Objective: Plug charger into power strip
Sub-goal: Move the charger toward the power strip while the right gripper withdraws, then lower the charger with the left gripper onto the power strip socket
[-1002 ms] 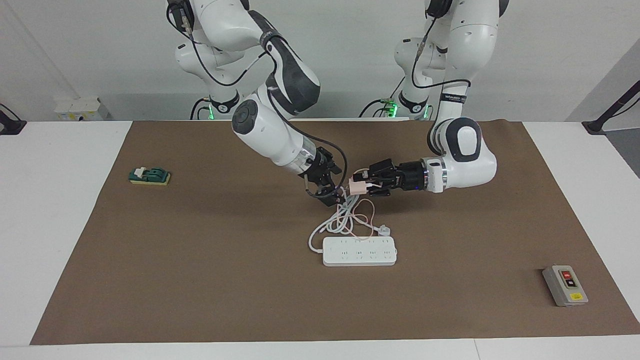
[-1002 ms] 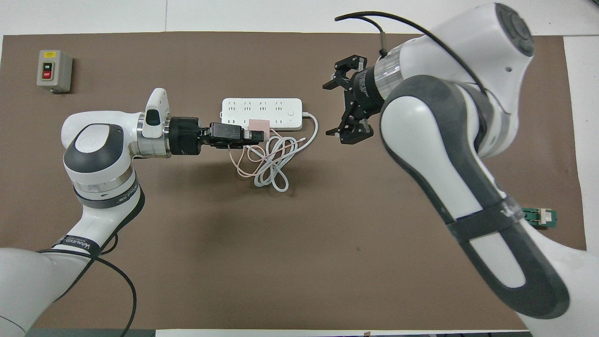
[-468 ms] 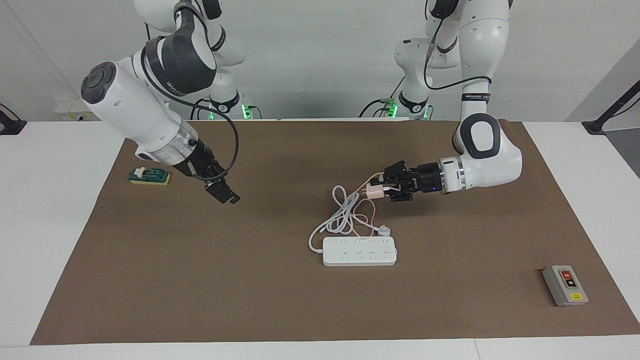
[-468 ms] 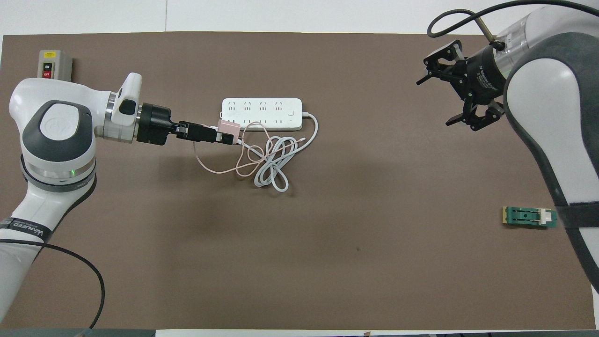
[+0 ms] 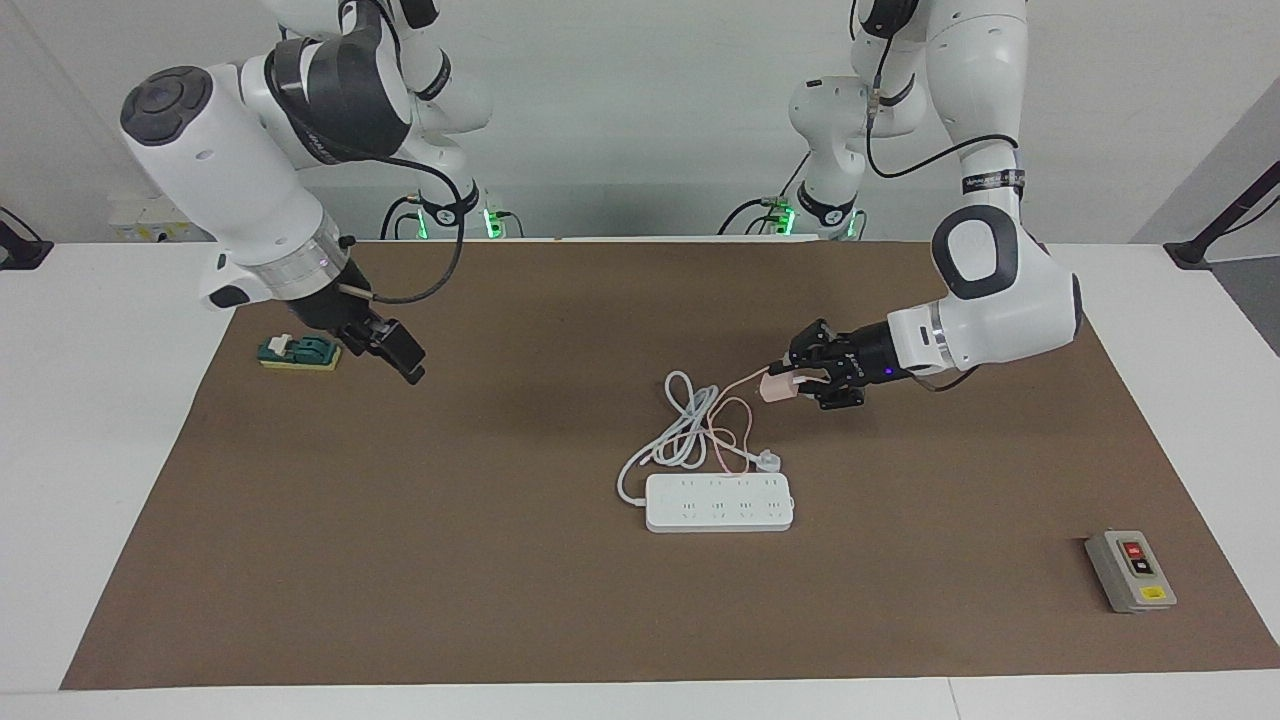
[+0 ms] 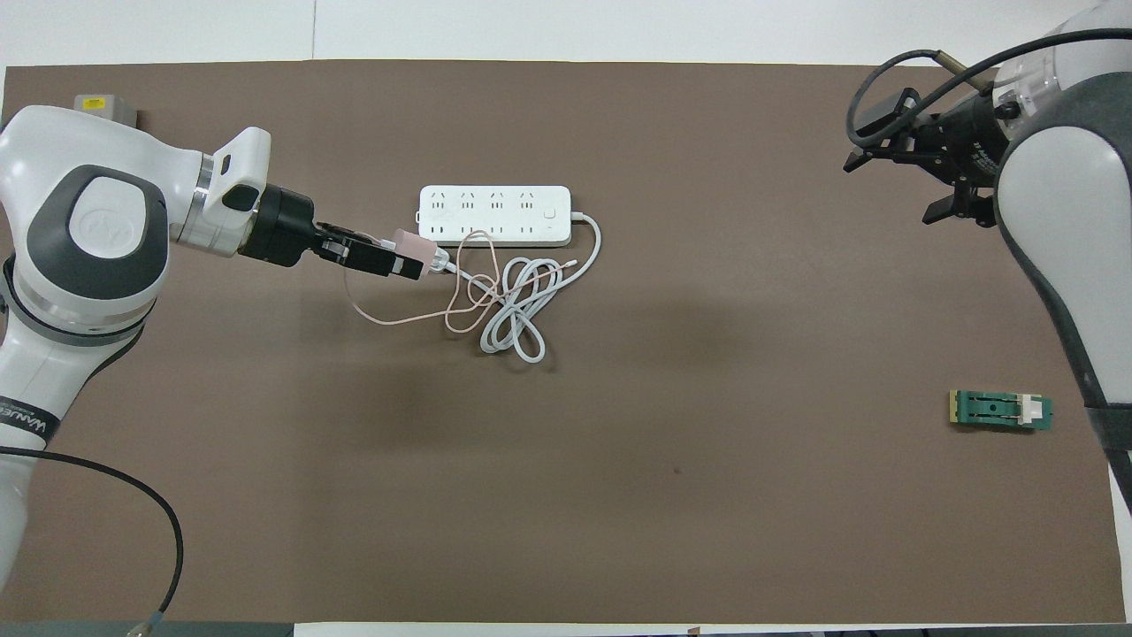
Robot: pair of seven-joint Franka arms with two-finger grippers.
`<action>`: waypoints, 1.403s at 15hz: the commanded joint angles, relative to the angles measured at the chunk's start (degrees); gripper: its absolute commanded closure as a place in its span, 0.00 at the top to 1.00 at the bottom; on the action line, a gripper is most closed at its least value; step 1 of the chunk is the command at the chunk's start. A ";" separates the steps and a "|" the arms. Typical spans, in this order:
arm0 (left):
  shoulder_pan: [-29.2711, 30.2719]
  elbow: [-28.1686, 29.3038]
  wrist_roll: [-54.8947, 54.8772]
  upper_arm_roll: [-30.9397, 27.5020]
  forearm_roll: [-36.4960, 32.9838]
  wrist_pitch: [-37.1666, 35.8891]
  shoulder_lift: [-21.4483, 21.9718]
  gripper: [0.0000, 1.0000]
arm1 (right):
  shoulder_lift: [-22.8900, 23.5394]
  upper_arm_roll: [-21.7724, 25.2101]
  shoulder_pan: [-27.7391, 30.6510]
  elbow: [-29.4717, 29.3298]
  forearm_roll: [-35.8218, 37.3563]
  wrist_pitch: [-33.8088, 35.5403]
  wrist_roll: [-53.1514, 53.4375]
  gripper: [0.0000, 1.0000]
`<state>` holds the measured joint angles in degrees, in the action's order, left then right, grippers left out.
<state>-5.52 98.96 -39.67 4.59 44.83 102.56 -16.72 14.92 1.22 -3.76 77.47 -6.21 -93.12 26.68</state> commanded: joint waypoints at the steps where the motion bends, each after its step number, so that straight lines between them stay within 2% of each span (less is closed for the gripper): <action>1: -3.00 -1.67 2.04 -0.37 -3.70 -0.26 0.02 0.00 | -1.64 -0.69 2.43 -0.03 3.04 1.27 -12.22 1.00; 4: -5.03 -1.58 1.87 -0.28 -11.66 2.11 -0.15 0.00 | -3.13 -0.60 4.72 0.40 4.63 1.27 -24.54 1.00; 7: -6.26 -1.75 1.43 -0.28 -17.47 4.05 -0.33 0.00 | -7.34 1.15 4.81 4.61 4.81 1.19 -30.53 1.00; 9: -7.31 -2.02 -0.05 -0.20 -24.58 6.33 -0.59 0.00 | -9.98 1.86 4.90 7.51 4.81 1.19 -34.13 1.00; 11: -9.33 -1.76 -4.61 -0.28 -26.46 12.46 -1.21 0.00 | -12.62 2.30 5.07 10.67 5.24 1.19 -36.07 1.00; 16: -10.38 -2.02 -7.00 -0.28 -33.21 15.91 -1.30 0.00 | -17.89 3.00 5.60 17.26 5.60 1.27 -38.28 1.00; 21: -12.06 -0.79 -9.73 -0.28 -37.26 20.39 -1.39 0.00 | -19.13 3.71 5.60 19.65 5.77 2.15 -38.63 1.00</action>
<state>-16.37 97.94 -48.34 5.04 9.79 119.83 -17.53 -2.64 5.16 1.16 94.94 -1.46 -91.06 -10.41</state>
